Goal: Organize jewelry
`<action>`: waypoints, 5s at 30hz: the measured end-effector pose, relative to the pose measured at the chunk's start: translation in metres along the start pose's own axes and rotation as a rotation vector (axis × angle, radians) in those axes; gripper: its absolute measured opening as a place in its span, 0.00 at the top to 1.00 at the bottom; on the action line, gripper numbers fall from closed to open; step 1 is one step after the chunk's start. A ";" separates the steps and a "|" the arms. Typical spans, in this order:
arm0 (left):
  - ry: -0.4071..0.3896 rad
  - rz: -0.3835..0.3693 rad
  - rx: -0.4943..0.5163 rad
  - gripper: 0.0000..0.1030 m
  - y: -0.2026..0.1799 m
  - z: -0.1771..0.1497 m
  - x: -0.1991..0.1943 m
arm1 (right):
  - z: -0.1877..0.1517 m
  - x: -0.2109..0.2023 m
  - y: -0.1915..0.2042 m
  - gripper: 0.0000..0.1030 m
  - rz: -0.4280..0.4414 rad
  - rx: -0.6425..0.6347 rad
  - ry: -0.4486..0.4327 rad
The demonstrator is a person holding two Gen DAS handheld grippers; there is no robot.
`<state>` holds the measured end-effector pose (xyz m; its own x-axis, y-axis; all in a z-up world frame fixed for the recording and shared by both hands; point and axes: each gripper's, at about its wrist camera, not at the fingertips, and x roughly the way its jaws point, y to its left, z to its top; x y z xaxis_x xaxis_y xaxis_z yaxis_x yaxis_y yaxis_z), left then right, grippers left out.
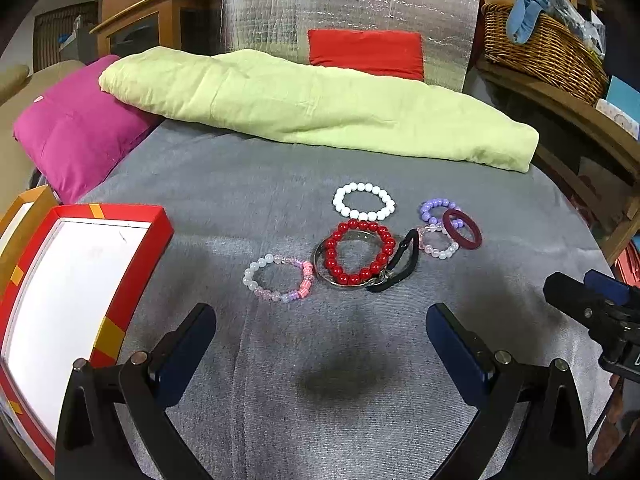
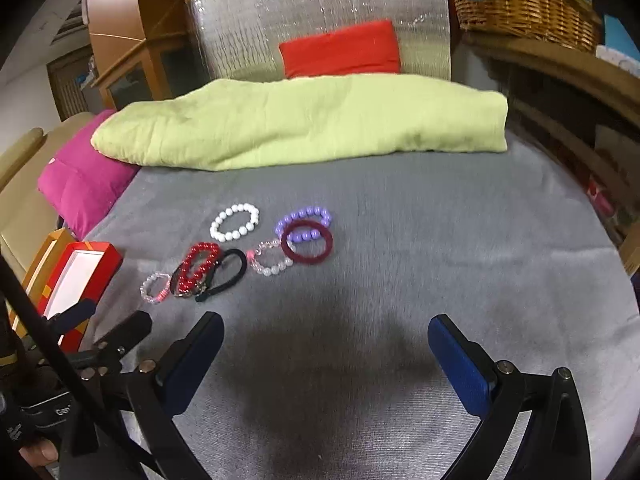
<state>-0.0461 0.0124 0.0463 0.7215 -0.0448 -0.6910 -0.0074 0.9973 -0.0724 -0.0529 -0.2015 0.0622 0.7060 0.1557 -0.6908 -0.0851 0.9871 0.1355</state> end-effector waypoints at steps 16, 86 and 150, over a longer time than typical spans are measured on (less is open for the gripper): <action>0.004 0.021 -0.020 0.00 -0.007 0.007 0.002 | 0.000 -0.004 0.009 0.00 -0.017 -0.028 -0.018; 0.010 0.085 -0.231 0.00 0.043 0.013 0.009 | -0.002 0.016 -0.016 0.16 -0.026 0.051 0.024; 0.166 0.052 -0.093 0.93 0.039 0.013 0.034 | 0.019 0.036 -0.028 0.95 0.243 0.190 0.063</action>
<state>-0.0128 0.0502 0.0290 0.5944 -0.0100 -0.8041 -0.1112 0.9893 -0.0945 -0.0118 -0.2248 0.0471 0.6361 0.3938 -0.6636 -0.1089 0.8972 0.4280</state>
